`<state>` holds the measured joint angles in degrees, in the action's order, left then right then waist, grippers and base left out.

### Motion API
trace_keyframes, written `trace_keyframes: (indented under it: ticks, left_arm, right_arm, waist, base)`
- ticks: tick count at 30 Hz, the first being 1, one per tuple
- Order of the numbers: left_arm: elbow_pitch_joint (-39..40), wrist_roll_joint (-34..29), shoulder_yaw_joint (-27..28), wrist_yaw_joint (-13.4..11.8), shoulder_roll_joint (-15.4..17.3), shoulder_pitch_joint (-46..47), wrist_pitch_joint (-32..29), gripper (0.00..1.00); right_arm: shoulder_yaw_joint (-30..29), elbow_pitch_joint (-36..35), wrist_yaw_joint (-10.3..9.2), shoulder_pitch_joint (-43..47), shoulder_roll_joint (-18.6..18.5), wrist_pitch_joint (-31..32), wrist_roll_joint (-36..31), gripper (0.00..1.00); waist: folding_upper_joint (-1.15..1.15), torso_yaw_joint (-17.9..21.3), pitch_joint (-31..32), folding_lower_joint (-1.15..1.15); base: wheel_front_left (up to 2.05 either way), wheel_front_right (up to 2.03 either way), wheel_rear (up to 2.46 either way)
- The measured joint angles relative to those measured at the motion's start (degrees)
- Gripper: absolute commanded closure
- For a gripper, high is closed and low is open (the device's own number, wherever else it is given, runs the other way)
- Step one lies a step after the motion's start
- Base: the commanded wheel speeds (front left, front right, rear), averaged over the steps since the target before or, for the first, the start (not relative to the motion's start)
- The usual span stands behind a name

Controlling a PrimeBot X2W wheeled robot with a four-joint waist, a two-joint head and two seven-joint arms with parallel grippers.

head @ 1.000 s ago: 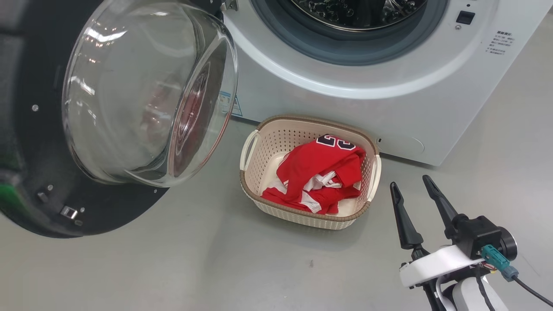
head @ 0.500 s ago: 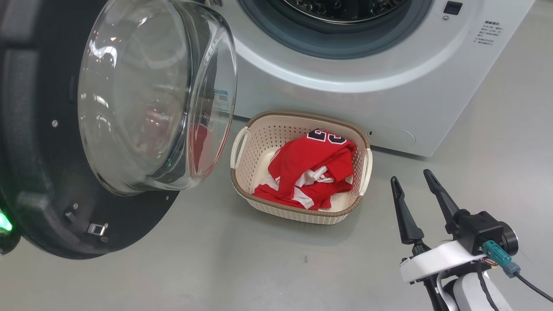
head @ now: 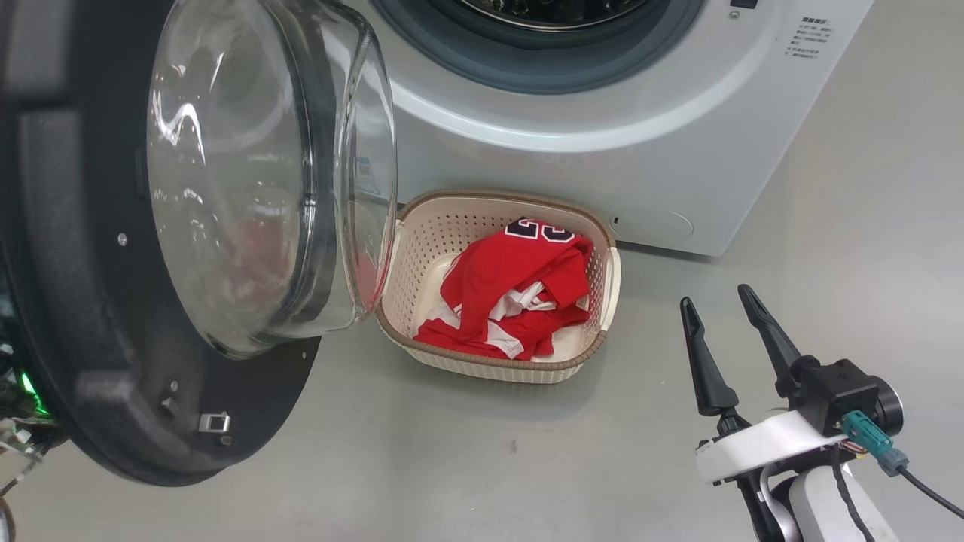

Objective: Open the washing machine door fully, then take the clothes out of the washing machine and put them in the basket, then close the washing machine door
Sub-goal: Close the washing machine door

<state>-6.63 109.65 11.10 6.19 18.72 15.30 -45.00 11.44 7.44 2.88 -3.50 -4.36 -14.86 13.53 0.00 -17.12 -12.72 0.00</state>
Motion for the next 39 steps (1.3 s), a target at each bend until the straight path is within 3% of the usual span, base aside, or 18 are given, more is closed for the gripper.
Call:
trace_keyframes:
  ticks: [18, 39]
  left_arm:
    - [7.53, 0.91, -2.52, 0.25, -1.89, -2.13, -4.25, 1.00]
    - [12.61, 0.20, -4.43, 0.56, -2.03, -2.32, -5.37, 1.00]
  right_arm:
    - [0.35, -0.65, 0.00, -2.24, 0.68, 0.00, 0.22, 0.00]
    - [1.75, -1.92, 0.00, -5.48, 1.15, 0.00, 1.54, 0.00]
  waist:
    - [0.00, 6.43, -2.13, 0.00]
    - [0.00, 19.14, -5.31, 0.00]
  base:
    - [0.00, 0.00, 0.00]
    - [0.00, 0.00, 0.00]
